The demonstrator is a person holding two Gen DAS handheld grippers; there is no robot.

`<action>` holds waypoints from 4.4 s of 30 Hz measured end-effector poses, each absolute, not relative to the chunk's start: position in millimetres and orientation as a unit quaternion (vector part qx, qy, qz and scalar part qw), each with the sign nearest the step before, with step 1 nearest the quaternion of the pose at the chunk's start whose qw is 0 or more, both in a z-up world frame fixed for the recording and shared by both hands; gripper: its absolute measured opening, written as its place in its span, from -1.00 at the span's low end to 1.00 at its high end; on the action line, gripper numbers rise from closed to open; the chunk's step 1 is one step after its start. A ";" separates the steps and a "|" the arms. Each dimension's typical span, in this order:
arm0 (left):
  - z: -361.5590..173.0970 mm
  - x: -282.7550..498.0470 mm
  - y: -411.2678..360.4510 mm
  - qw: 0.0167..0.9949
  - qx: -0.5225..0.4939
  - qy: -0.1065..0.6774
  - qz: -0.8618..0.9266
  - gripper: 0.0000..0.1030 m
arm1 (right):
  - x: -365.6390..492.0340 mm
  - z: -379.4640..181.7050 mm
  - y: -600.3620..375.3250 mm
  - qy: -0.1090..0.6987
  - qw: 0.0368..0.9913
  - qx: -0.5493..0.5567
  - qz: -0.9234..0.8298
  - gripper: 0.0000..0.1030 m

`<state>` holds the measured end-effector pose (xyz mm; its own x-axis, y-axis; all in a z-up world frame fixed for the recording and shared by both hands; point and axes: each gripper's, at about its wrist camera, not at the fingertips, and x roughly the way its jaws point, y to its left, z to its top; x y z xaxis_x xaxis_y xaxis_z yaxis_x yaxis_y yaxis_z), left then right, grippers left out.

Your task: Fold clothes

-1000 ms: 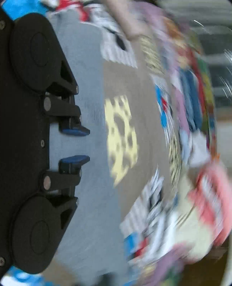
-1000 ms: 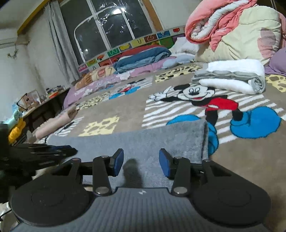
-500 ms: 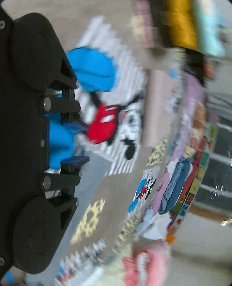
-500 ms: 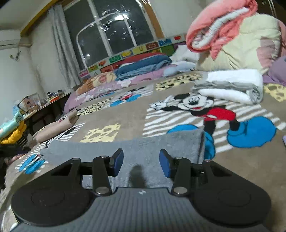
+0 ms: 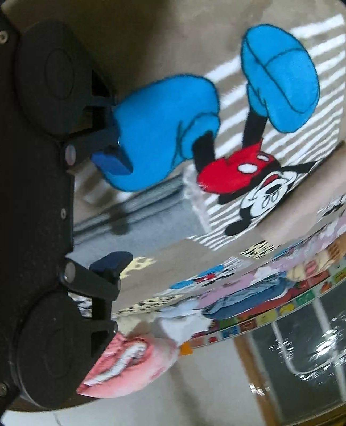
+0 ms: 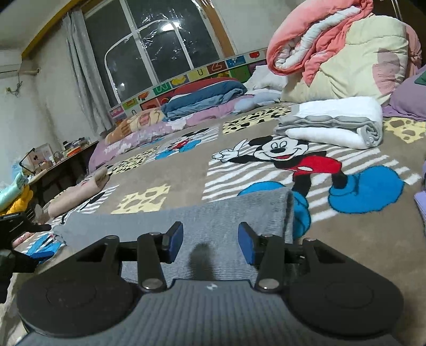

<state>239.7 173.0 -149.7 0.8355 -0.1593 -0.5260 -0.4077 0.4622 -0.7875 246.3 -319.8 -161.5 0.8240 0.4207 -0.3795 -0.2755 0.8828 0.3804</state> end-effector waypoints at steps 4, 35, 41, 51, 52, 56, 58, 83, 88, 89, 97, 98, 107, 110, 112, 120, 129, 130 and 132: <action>-151.7 253.0 178.2 0.807 -0.519 0.267 0.094 0.26 | 248.6 -163.0 -321.3 0.235 0.939 0.164 0.189 -0.09; -35.8 255.8 -0.2 0.980 -0.141 0.143 -0.011 -0.74 | 251.4 -167.2 -365.1 0.228 0.904 0.284 0.225 -0.08; -33.5 252.3 -79.1 0.991 -0.034 0.127 -0.040 -0.75 | 247.6 -170.4 -385.9 0.222 0.888 0.330 0.229 -0.09; -75.2 241.8 -185.6 0.983 0.116 0.116 -0.082 -0.74 | 237.1 -166.9 -415.2 0.202 0.890 0.349 0.214 -0.07; -82.3 239.5 -194.2 0.981 0.133 0.115 -0.085 -0.74 | 235.9 -166.4 -418.3 0.199 0.890 0.351 0.212 -0.06; -107.7 230.0 -221.5 0.970 0.191 0.110 -0.099 -0.74 | 231.5 -165.9 -429.4 0.190 0.890 0.361 0.202 -0.06; -119.8 224.8 -234.8 0.963 0.222 0.107 -0.105 -0.74 | 230.9 -165.5 -432.3 0.185 0.890 0.364 0.201 -0.05; -115.0 179.8 -166.3 0.949 0.249 0.118 -0.151 -0.22 | 233.0 -139.2 -403.5 0.151 0.932 0.268 0.190 -0.04; -91.6 219.5 -103.2 0.977 0.091 0.174 -0.087 -0.24 | 225.3 -127.3 -355.7 0.142 0.956 0.146 0.212 -0.05; -89.1 227.8 -95.9 0.978 0.070 0.180 -0.083 -0.24 | 224.9 -126.5 -345.4 0.144 0.959 0.123 0.213 -0.05; -116.4 270.5 -85.2 0.963 0.007 0.249 -0.104 -0.25 | 232.7 -126.8 -310.2 0.153 0.964 0.059 0.210 -0.05; -128.2 275.5 -87.5 0.956 0.010 0.272 -0.110 -0.23 | 235.2 -129.0 -308.8 0.161 0.963 0.058 0.206 -0.08; -154.9 264.0 -118.1 0.957 0.110 0.255 -0.087 -0.23 | 262.6 -157.6 -301.8 0.270 0.945 0.023 0.186 -0.10; -145.9 259.2 -113.8 0.957 0.106 0.255 -0.085 -0.21 | 253.9 -150.9 -302.4 0.249 0.952 0.011 0.178 -0.15; -139.7 257.6 -97.6 0.960 0.059 0.261 -0.086 0.01 | 245.0 -144.5 -303.8 0.229 0.959 0.002 0.168 -0.13; -127.8 252.7 -12.0 0.930 -0.194 0.302 -0.085 0.22 | 243.9 -154.6 -369.3 0.255 0.941 0.180 0.130 0.30; -150.8 267.2 30.3 0.863 -0.356 0.341 -0.109 0.25 | 260.6 -181.1 -387.9 0.293 0.890 0.316 0.152 0.31; -153.4 268.8 30.8 0.858 -0.362 0.346 -0.112 0.25 | 261.5 -181.6 -387.3 0.294 0.889 0.316 0.152 0.32; -158.7 271.9 31.8 0.849 -0.374 0.355 -0.118 0.25 | 263.2 -182.1 -385.3 0.297 0.888 0.315 0.155 0.33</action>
<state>271.9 31.8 -158.7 0.7202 -0.4652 -0.5148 -0.0654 0.6931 -0.7178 263.2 -385.3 -182.1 0.7758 0.4623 -0.4294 -0.0878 0.7530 0.6522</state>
